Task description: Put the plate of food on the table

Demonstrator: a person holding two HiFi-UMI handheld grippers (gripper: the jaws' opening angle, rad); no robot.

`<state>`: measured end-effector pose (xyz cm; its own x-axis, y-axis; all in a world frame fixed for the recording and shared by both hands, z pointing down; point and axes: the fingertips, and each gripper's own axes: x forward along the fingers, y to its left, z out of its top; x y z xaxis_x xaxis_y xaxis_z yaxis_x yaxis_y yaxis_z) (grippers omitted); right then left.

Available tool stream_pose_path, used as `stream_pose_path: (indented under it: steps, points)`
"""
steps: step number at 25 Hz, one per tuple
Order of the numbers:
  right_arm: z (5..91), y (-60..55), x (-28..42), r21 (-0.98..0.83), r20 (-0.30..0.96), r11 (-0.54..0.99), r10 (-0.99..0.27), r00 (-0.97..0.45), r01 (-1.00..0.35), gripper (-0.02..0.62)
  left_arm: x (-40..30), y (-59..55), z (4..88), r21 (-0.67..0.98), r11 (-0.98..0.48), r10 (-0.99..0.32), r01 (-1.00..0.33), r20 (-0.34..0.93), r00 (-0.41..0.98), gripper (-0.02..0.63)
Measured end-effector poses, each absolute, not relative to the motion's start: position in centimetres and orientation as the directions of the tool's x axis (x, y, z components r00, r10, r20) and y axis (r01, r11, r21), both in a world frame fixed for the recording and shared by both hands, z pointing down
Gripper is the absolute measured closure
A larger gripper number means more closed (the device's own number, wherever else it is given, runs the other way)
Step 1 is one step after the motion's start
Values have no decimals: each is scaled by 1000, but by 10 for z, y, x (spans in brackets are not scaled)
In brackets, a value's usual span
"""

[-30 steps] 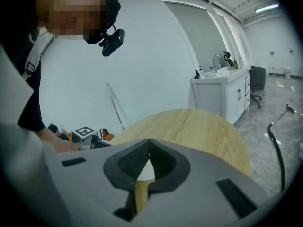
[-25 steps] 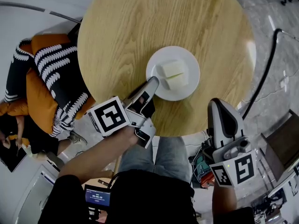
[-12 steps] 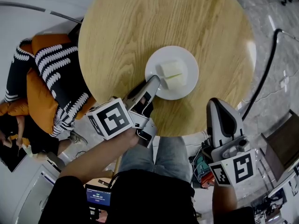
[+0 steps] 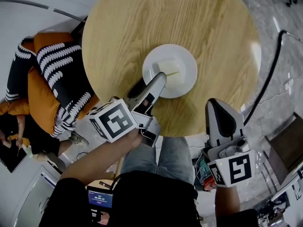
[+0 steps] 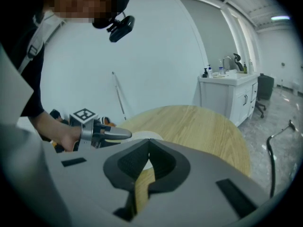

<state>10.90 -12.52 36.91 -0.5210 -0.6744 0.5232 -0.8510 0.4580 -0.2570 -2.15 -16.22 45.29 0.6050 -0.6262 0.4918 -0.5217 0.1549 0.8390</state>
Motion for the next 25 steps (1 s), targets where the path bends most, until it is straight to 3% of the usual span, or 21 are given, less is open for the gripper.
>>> stream_pose_path:
  steps: [6, 13, 19, 25]
  points:
    - [410, -117, 73, -141, 630, 591, -565, -533, -794, 588, -12, -158, 452, 893, 205, -629, -400, 434, 645, 319]
    - [460, -113, 52, -115, 740, 616, -471, -481, -780, 577, -3, -155, 450, 928, 212, -627, -308, 371, 685, 318]
    - [471, -114, 53, -128, 780, 596, -433, -452, -792, 554, -3, -152, 452, 920, 191, -604, -343, 385, 698, 318]
    - [475, -114, 53, -146, 789, 580, -421, -448, -802, 554, -4, -154, 447, 893, 50, -584, -447, 389, 712, 318]
